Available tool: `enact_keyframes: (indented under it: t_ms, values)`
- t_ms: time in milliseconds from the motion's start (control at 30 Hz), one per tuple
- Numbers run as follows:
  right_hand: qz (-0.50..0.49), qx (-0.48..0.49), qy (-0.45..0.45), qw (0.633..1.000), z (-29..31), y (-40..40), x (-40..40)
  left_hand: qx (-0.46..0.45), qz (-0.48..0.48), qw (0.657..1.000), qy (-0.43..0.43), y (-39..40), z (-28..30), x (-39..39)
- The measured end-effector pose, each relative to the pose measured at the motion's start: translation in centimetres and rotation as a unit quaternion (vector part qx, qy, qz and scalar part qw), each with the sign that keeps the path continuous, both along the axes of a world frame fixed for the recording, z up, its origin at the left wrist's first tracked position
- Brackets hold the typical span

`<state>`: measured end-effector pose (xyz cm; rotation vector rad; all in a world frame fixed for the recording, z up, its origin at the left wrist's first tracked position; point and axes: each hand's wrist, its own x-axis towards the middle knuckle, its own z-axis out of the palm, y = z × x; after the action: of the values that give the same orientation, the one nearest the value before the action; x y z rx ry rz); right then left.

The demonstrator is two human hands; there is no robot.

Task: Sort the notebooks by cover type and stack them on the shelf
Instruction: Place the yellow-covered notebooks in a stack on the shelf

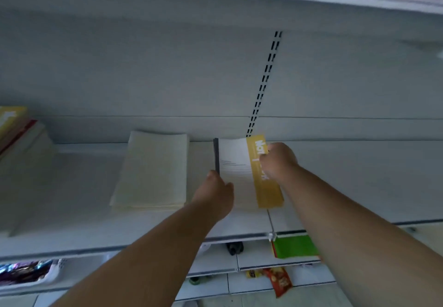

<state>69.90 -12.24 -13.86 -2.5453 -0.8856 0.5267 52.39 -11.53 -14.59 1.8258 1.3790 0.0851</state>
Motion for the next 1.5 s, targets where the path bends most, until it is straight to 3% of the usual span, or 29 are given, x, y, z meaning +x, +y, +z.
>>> enact_keyframes:
  t_ms: [100, 467, 533, 633, 833, 1067, 1167, 1333, 1500]
  values:
    - [0.047, -0.047, -0.023, 0.998, -1.3, 0.9, 1.0, 0.033, 0.0, 0.997, 0.071, 0.3, -0.8, 1.6]
    - [0.103, -0.041, -0.147, 0.983, -2.7, 1.9, 1.7, 0.159, 0.01, 0.964, 0.212, 0.0, -1.8, 3.8]
    - [0.137, -0.006, -0.163, 0.977, -1.7, 1.2, 0.6, 0.203, -0.003, 0.957, 0.209, -0.5, -1.2, 3.2]
    - [0.199, 0.072, -0.192, 0.958, 0.1, -0.2, -2.3, 0.224, -0.022, 0.965, 0.135, -1.6, 0.2, 1.3]
    - [0.264, 0.204, -0.163, 0.928, 4.2, -1.0, -11.2, 0.233, -0.001, 0.972, 0.02, -3.2, 2.1, -9.2]
    - [0.277, 0.305, -0.154, 0.898, 7.6, 1.1, -27.8, 0.274, 0.043, 0.961, 0.018, 0.2, 4.1, -26.8]
    - [0.294, 0.332, -0.194, 0.875, 8.9, 2.0, -34.7, 0.282, 0.062, 0.957, 0.019, 1.7, 5.1, -33.7]
    - [0.299, 0.293, -0.175, 0.891, 11.1, 4.1, -42.3, 0.278, 0.083, 0.957, 0.029, 3.3, 6.2, -42.3]
    - [0.241, 0.139, -0.186, 0.942, 9.6, 9.8, -46.8, 0.256, 0.13, 0.958, -0.021, 4.9, 4.9, -46.8]
